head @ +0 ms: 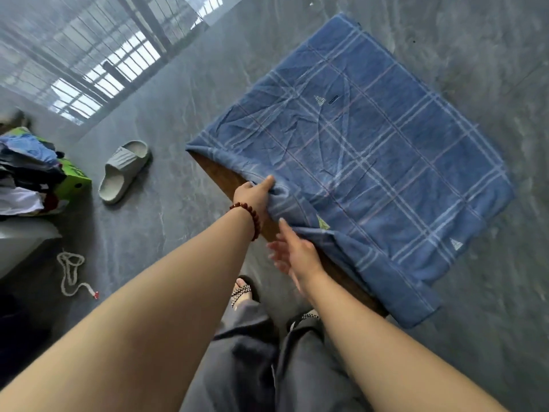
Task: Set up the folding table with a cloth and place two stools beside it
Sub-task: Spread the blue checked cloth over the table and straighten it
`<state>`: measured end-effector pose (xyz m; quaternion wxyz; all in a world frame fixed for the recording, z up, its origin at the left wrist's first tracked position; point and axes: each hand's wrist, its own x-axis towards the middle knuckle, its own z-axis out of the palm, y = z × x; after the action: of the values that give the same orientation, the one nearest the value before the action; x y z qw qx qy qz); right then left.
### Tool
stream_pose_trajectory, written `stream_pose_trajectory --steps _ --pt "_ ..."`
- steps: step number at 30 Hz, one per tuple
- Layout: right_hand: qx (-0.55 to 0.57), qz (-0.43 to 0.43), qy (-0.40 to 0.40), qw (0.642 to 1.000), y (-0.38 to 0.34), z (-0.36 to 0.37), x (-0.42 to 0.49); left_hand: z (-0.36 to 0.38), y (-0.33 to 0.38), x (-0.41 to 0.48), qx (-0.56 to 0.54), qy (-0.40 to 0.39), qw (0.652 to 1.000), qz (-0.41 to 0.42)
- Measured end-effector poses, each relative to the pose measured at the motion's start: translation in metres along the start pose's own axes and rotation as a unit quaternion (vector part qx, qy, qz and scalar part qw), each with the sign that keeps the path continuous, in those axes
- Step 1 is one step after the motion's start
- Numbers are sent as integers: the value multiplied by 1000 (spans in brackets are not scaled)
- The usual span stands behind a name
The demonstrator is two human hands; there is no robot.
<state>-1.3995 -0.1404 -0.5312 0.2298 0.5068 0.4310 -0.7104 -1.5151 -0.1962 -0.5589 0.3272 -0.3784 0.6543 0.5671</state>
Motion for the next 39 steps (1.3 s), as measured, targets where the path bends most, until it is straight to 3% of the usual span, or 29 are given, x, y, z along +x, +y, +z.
stream_pose_trajectory --steps 3,8,13,17,20,23,26,30,35,39 --pt "248 63 -17 967 -9 3 13 0 1 4 9 0 1000 -13" --pt "435 39 140 889 -21 5 44 -7 10 19 -34 -38 994 -93" --pt "480 27 199 854 -7 23 60 -20 30 35 -73 -90 978 -171" --pt "516 19 237 823 3 35 56 -39 45 50 -26 -57 991 -115" --pt "551 2 260 793 9 38 46 -50 47 49 -38 -81 992 -94" --pt "560 -10 262 785 17 38 35 -57 45 46 -83 -123 984 -96" --pt "568 -13 266 779 34 36 25 -62 38 41 -84 -97 989 -66" --pt "576 6 282 767 65 41 15 -74 26 37 -47 -26 998 32" --pt "609 -4 317 727 90 47 13 -97 9 40 44 -66 997 -20" --pt "615 2 336 713 113 52 18 -121 14 62 120 6 993 -19"
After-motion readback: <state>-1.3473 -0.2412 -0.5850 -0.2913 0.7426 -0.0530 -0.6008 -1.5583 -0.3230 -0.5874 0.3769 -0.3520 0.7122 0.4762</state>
